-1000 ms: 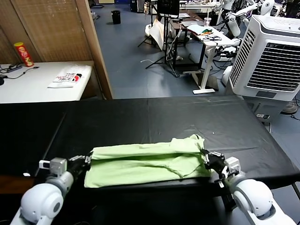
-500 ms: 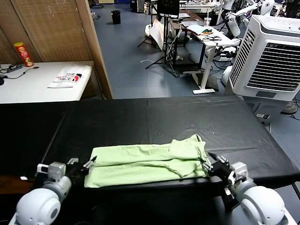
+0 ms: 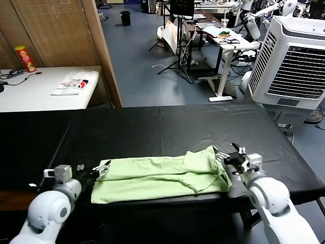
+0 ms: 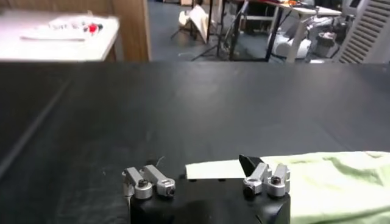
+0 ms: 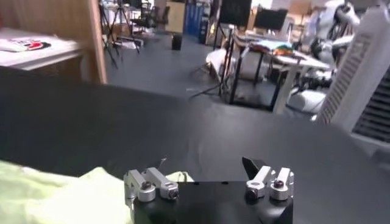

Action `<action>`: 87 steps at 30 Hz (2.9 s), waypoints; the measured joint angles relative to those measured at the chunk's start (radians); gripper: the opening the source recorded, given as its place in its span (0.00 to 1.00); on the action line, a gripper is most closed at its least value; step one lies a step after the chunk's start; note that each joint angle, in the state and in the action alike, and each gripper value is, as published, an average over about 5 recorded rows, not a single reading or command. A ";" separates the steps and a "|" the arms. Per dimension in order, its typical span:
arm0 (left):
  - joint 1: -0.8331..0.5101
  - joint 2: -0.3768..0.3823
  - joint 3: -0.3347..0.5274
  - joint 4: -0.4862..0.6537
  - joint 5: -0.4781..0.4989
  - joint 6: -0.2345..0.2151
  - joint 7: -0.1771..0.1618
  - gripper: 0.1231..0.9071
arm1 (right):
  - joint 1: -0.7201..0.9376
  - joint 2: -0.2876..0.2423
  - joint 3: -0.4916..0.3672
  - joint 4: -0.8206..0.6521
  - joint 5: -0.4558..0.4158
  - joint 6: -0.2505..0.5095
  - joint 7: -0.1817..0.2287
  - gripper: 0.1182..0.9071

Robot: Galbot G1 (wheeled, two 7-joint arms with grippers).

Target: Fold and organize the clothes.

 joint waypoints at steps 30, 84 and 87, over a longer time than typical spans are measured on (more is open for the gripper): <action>-0.061 -0.078 0.025 0.170 0.144 -0.191 0.042 0.00 | 0.015 0.122 -0.049 -0.138 -0.092 0.110 0.003 0.03; 0.217 -0.230 -0.052 0.003 0.186 -0.331 0.057 0.57 | -0.162 0.080 0.042 0.143 -0.104 0.146 -0.089 0.86; 0.210 -0.231 -0.050 0.014 0.194 -0.337 0.058 0.37 | -0.165 0.086 0.039 0.141 -0.125 0.151 -0.096 0.86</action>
